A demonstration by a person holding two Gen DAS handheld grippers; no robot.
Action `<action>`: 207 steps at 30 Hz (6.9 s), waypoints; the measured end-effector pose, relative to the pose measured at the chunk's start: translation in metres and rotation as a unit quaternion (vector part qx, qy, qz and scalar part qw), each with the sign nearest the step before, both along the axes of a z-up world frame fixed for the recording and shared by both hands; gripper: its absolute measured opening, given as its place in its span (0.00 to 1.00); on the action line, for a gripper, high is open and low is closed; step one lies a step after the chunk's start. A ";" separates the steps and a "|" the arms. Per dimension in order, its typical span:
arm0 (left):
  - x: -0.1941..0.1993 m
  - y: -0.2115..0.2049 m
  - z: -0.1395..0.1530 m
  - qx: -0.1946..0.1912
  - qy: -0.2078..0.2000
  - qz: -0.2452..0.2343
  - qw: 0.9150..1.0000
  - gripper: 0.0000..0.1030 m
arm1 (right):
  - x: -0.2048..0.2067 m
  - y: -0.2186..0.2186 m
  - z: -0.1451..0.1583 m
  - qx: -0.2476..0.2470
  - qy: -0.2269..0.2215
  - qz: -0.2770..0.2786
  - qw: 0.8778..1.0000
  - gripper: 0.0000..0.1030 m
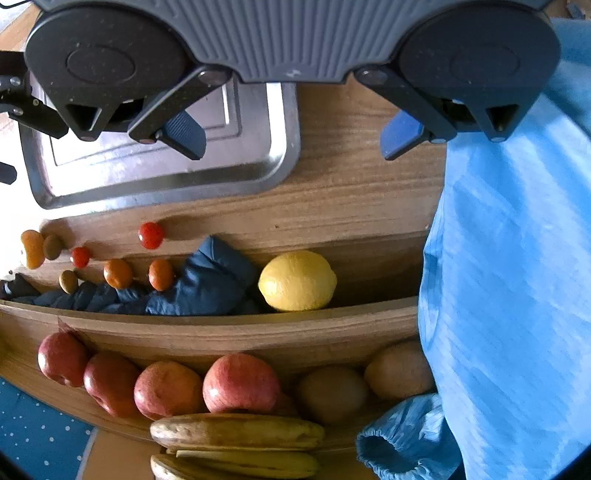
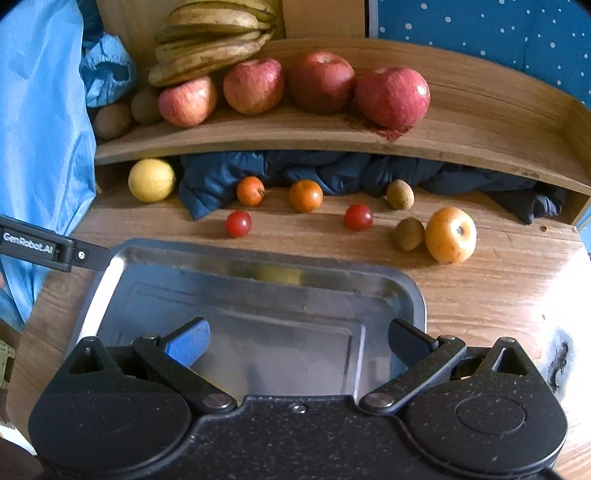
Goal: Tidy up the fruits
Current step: 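Move both tools back toward the shelf, left tool toward the lemon, then close the left tool on the lemon while the right tool grasps a cherry tomato, then carry the lemon and cherry tomato over the steel tray with both tools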
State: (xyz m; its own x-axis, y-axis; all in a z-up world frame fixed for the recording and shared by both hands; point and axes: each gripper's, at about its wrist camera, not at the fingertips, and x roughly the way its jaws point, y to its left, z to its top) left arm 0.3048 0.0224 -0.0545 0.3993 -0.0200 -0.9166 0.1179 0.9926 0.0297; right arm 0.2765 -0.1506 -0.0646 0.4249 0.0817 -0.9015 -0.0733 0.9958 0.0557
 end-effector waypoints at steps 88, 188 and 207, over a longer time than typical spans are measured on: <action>0.072 0.075 -0.061 -0.147 -0.009 0.027 0.989 0.63 | 0.090 0.073 -0.054 0.010 -0.005 0.045 0.999 0.25; 0.038 0.037 -0.031 -0.157 -0.029 0.026 0.987 0.64 | 0.058 0.070 -0.035 0.027 -0.039 0.061 0.997 0.25; -0.038 0.039 -0.023 -0.159 -0.030 0.074 0.984 0.64 | -0.005 0.078 -0.011 0.043 -0.046 0.150 0.987 0.25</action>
State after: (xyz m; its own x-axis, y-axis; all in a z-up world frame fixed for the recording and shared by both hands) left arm 0.2673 0.0611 -0.0775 0.4725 -0.2384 -0.8485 -0.0220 0.9592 -0.2818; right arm 0.2715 -0.0729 -0.0752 0.4501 0.2904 -0.8444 -0.3725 0.9205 0.1180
